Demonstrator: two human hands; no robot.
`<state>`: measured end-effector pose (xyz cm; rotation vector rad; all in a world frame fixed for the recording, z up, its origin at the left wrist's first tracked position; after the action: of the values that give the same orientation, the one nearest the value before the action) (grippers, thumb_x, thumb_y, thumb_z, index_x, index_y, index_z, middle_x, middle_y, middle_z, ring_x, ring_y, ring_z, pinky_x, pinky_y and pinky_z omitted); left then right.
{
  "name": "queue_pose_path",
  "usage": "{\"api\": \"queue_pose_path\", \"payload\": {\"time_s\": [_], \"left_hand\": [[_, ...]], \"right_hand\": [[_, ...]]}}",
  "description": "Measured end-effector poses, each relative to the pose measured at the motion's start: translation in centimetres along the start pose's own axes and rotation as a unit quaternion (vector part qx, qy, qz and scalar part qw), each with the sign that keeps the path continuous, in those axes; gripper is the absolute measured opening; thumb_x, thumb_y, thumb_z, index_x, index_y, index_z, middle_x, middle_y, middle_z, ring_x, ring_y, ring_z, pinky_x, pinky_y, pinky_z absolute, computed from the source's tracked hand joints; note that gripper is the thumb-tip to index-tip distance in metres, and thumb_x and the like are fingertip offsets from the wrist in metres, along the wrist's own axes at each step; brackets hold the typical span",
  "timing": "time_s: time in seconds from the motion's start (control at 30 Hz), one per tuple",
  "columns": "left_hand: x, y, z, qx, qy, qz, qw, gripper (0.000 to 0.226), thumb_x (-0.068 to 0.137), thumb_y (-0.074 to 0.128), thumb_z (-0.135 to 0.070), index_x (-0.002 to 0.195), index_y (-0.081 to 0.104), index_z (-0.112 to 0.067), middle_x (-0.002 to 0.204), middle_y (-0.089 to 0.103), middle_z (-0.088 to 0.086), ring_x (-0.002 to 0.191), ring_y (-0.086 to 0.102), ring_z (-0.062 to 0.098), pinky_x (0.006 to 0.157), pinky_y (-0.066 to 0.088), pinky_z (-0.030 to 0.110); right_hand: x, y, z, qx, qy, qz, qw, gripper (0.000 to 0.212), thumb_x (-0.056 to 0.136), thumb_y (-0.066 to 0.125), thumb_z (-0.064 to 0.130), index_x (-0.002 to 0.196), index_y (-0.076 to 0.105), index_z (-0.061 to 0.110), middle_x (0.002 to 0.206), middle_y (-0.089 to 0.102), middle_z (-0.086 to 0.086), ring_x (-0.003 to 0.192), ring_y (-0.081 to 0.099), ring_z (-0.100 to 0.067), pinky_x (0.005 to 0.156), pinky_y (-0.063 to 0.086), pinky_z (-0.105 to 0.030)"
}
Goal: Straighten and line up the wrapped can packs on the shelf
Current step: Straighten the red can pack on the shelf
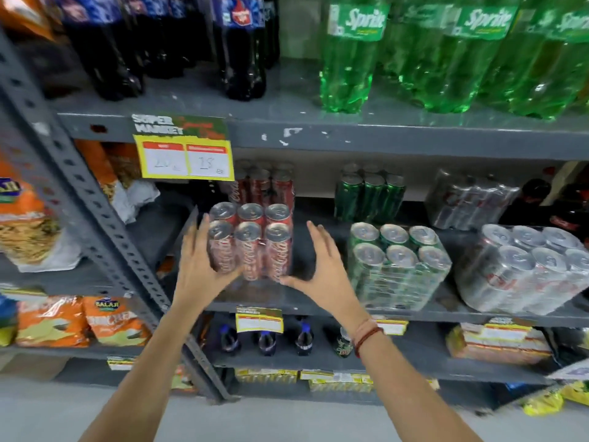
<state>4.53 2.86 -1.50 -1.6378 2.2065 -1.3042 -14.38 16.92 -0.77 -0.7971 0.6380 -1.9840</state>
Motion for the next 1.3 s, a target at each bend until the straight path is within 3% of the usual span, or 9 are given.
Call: {"api": "queue_pose_path", "payload": {"time_s": [0.17,0.3,0.37,0.47,0.57,0.77,1.0,1.13,1.3], "left_hand": [[2.3,-0.3,3.9,-0.041,-0.035,0.077,0.996,0.132,0.047,0.070,-0.064,0.148,-0.006,-0.029,0.159,-0.005,-0.003,0.140,-0.003,0.007,0.116,0.017,0.043],[3.8,0.8,5.1,-0.087,-0.037,0.154,0.984,0.135,0.053,0.086,-0.042,0.141,-0.016,-0.044,0.160,-0.005,-0.002,0.146,0.000,0.013,0.118,0.017,0.047],[4.5,1.2,5.4,-0.103,-0.019,0.155,0.982,0.131,0.054,0.089,-0.032,0.146,-0.005,-0.037,0.160,0.008,0.000,0.146,0.012,0.015,0.117,0.023,0.047],[4.9,1.6,5.8,-0.117,-0.012,0.136,0.984,0.118,0.054,0.089,-0.029,0.145,0.014,-0.038,0.155,0.027,-0.003,0.140,0.029,0.014,0.114,0.030,0.043],[4.9,2.0,6.0,-0.131,-0.019,0.120,0.984,0.105,0.054,0.089,-0.028,0.139,0.029,-0.038,0.149,0.037,-0.004,0.136,0.036,0.014,0.112,0.033,0.042],[4.5,1.5,5.4,-0.138,-0.027,0.111,0.984,0.102,0.054,0.090,-0.024,0.139,0.034,-0.034,0.146,0.043,-0.003,0.134,0.039,0.015,0.111,0.033,0.036],[2.1,0.2,4.9,-0.128,-0.022,0.115,0.985,0.100,0.054,0.090,-0.027,0.138,0.037,-0.030,0.143,0.047,-0.003,0.132,0.041,0.012,0.104,0.028,0.021],[1.0,-0.5,4.6,-0.128,-0.024,0.125,0.984,0.100,0.053,0.090,-0.029,0.138,0.037,-0.031,0.142,0.048,-0.004,0.130,0.040,0.008,0.104,0.028,0.022],[0.1,-0.9,4.5,-0.130,-0.031,0.129,0.983,0.100,0.053,0.090,-0.029,0.137,0.036,-0.031,0.140,0.049,-0.004,0.129,0.044,0.013,0.109,0.034,0.032]], "right_hand": [[3.2,5.5,1.5,0.133,0.052,-0.012,0.990,0.129,0.056,0.089,0.036,0.149,0.001,0.026,0.158,0.013,-0.008,0.146,0.011,-0.018,0.114,0.017,-0.031],[4.9,7.1,0.7,0.200,0.095,-0.048,0.974,0.135,0.049,0.094,0.029,0.147,0.000,0.032,0.155,0.022,-0.007,0.142,0.026,-0.019,0.117,0.024,-0.041],[5.5,7.1,0.1,0.199,0.089,-0.041,0.975,0.135,0.046,0.094,0.033,0.147,0.004,0.038,0.152,0.034,-0.003,0.138,0.036,-0.016,0.114,0.031,-0.041],[6.0,7.0,-0.3,0.199,0.087,-0.023,0.976,0.124,0.046,0.093,0.035,0.138,0.014,0.059,0.135,0.055,0.011,0.121,0.052,-0.002,0.102,0.041,-0.026],[6.0,7.1,-0.3,0.198,0.104,-0.025,0.974,0.115,0.048,0.093,0.032,0.140,0.027,0.046,0.132,0.059,0.009,0.117,0.055,-0.003,0.102,0.043,-0.027],[5.6,6.8,0.0,0.197,0.097,-0.027,0.975,0.105,0.051,0.093,0.027,0.140,0.036,0.033,0.133,0.059,0.000,0.122,0.055,-0.012,0.108,0.041,-0.035],[3.5,6.8,0.3,0.186,0.105,-0.021,0.977,0.105,0.051,0.092,0.031,0.138,0.035,0.039,0.130,0.061,0.007,0.116,0.055,-0.003,0.099,0.039,-0.018],[2.4,6.8,0.4,0.185,0.103,-0.019,0.977,0.105,0.050,0.093,0.030,0.137,0.035,0.041,0.118,0.061,0.017,0.103,0.052,0.010,0.083,0.032,0.007],[1.6,6.6,0.8,0.181,0.098,-0.019,0.978,0.103,0.050,0.092,0.033,0.136,0.035,0.043,0.124,0.063,0.011,0.107,0.053,0.004,0.094,0.038,-0.013]]}}
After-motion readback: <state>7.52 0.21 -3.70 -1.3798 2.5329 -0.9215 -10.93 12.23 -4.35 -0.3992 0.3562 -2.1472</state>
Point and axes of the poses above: each hand's wrist, its own x-axis towards the middle knuckle, its own y-axis out of the palm, z = x × y, the point moved 1 cm from there along x, towards the middle knuckle
